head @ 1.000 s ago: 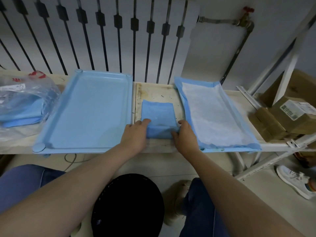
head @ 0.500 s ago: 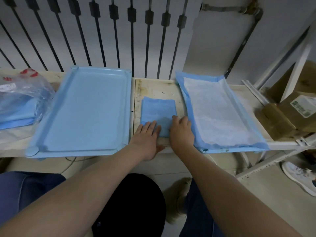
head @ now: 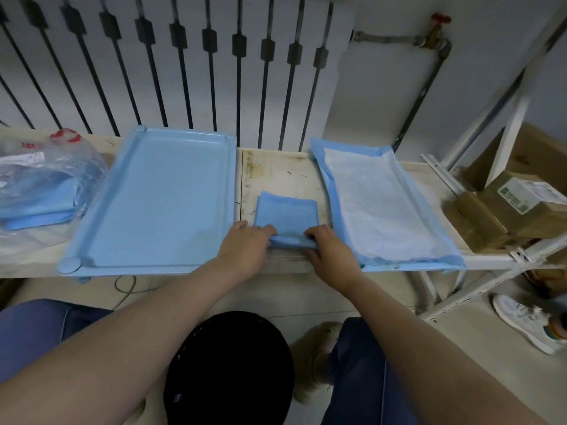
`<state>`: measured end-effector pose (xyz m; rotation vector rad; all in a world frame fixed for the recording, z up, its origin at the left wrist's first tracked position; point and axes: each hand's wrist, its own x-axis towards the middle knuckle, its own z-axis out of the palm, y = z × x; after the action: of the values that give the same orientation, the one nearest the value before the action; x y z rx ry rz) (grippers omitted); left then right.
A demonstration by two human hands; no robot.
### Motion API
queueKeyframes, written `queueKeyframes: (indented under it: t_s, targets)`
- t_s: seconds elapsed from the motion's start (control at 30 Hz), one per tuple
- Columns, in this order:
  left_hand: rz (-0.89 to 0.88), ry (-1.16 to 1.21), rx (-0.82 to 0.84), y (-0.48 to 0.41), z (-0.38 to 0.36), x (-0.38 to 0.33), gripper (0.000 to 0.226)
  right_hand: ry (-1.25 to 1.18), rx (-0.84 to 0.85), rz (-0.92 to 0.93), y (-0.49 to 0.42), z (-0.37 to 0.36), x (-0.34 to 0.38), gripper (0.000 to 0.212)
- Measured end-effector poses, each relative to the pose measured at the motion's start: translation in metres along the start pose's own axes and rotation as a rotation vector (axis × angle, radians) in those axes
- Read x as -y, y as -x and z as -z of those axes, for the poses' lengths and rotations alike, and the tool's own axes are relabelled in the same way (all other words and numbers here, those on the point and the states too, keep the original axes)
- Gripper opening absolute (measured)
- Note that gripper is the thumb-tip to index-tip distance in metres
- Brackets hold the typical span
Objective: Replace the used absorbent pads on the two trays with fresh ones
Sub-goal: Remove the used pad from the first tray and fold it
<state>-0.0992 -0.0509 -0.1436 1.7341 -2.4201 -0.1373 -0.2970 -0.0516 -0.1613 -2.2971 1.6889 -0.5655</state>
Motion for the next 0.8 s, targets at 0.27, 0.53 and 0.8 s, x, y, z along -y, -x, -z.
queueKeyframes:
  t_s: [0.27,0.53,0.8]
  targets:
    - [0.099,0.002,0.032,-0.02,-0.002,-0.002,0.063,-0.08,-0.065,-0.404,-0.032,-0.006,0.011,0.032]
    - [0.057,0.02,0.204,-0.019,-0.037,-0.014,0.067,0.031,-0.07,-0.41,-0.047,-0.025,0.001,0.03]
    - [0.076,0.041,0.219,-0.023,-0.03,-0.016,0.063,0.233,-0.194,-0.084,-0.04,-0.02,0.008,0.028]
